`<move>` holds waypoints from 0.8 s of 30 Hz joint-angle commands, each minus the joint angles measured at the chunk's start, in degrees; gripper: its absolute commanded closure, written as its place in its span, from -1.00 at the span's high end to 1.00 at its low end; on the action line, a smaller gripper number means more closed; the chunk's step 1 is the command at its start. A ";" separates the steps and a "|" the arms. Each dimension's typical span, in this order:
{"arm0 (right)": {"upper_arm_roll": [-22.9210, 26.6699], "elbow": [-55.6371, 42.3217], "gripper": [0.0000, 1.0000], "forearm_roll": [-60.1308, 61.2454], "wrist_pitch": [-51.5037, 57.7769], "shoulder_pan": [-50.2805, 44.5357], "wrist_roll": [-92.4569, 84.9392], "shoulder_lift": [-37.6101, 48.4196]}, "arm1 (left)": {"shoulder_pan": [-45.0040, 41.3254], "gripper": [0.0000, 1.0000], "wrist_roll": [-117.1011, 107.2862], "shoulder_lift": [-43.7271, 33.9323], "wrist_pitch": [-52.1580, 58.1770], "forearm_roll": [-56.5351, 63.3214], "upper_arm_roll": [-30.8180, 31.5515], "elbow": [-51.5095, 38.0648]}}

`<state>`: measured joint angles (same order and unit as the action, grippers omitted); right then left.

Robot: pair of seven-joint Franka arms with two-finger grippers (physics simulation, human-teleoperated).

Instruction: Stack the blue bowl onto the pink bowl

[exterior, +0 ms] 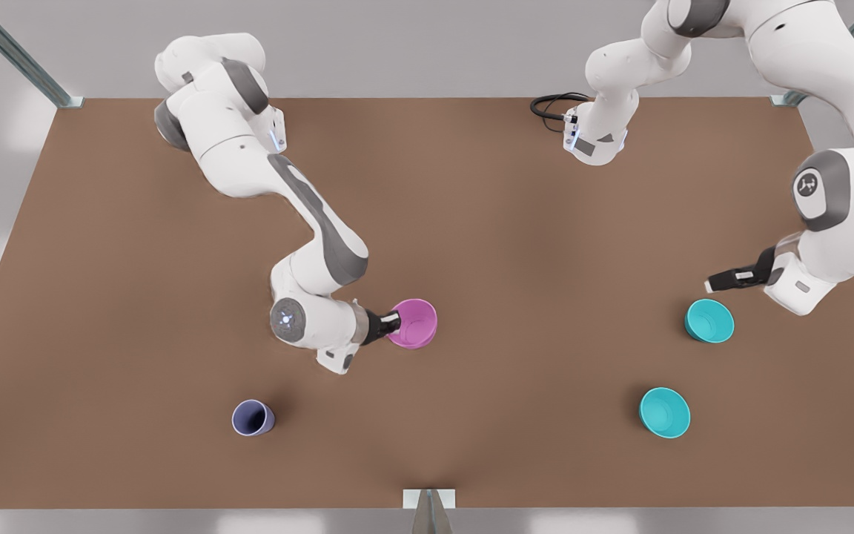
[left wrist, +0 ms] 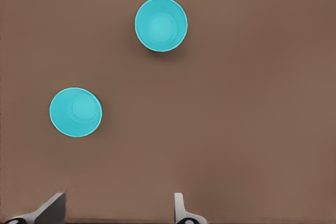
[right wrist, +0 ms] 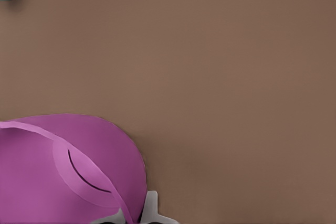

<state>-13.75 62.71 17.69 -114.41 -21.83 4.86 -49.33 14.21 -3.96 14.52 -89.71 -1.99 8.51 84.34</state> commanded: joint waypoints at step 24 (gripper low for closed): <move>0.56 -6.99 1.00 -12.16 -11.81 -2.87 52.19 -7.45 | 16.99 1.00 32.79 24.51 -32.37 -0.29 -3.94 11.11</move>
<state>-13.25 55.90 5.46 -129.17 -25.28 43.29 -57.72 31.25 16.73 38.78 -118.26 -2.21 4.59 95.38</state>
